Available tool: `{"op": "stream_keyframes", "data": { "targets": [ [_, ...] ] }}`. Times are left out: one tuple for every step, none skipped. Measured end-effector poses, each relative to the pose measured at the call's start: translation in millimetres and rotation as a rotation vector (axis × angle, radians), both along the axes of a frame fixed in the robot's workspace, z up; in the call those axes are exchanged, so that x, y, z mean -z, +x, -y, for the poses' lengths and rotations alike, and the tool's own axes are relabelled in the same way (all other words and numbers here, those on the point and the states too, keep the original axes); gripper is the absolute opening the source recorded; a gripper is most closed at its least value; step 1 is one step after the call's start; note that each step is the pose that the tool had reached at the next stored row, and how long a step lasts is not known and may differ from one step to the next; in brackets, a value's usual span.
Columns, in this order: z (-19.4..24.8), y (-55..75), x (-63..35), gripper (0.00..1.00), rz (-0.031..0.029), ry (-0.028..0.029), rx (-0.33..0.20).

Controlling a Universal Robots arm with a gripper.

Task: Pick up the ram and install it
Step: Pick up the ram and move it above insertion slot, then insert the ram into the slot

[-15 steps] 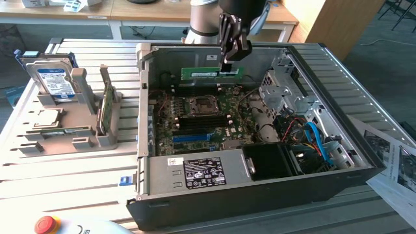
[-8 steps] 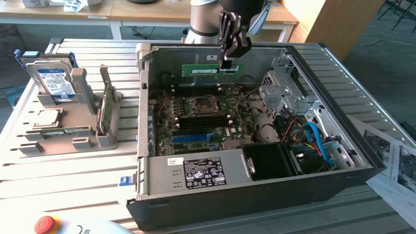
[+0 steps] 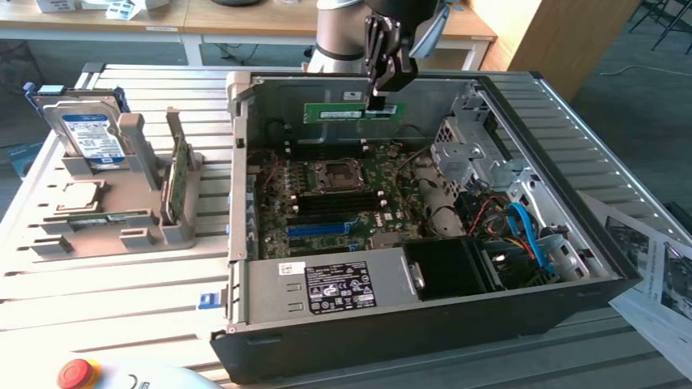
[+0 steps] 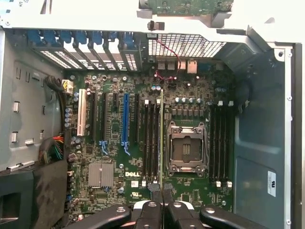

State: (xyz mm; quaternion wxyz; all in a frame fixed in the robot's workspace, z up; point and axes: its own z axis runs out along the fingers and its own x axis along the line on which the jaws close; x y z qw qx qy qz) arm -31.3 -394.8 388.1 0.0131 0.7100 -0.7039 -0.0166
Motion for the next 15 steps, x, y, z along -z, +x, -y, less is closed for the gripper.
{"op": "stream_keyframes", "data": {
  "targets": [
    [0.0, 0.0, 0.0, 0.12, 0.0000, 0.0000, 0.000],
    [-0.1, 0.0, 0.0, 0.12, 0.0000, 0.0000, 0.000],
    [-0.1, 0.0, 0.0, 0.12, 0.0000, 0.0001, 0.000],
    [-0.1, 0.0, 0.0, 0.12, 0.0000, 0.0000, 0.000],
    [-0.1, 0.0, 0.0, 0.12, 0.0000, 0.0000, 0.000],
    [-0.1, 0.0, 0.0, 0.12, 0.0000, 0.0000, 0.000],
    [-0.1, 0.0, 0.0, 0.12, 0.0000, 0.0000, 0.000],
    [-0.1, 0.0, 0.0, 0.12, 0.0000, 0.0000, 0.000],
    [-0.1, 0.0, 0.0, 0.12, 0.0000, 0.0000, 0.000],
    [-0.1, 0.0, 0.1, 0.12, 0.0000, 0.0001, 0.000],
    [-0.1, 0.0, 0.5, 0.12, 0.0001, 0.0002, 0.000],
    [-0.1, 0.0, 1.0, 0.12, 0.0001, 0.0002, 0.000],
    [-0.1, 0.0, 1.7, 0.12, 0.0000, 0.0001, 0.000],
    [-0.1, 0.0, 2.6, 0.12, 0.0000, 0.0001, 0.000],
    [-0.1, 0.0, 3.8, 0.12, 0.0000, 0.0001, 0.000]
  ]
}}
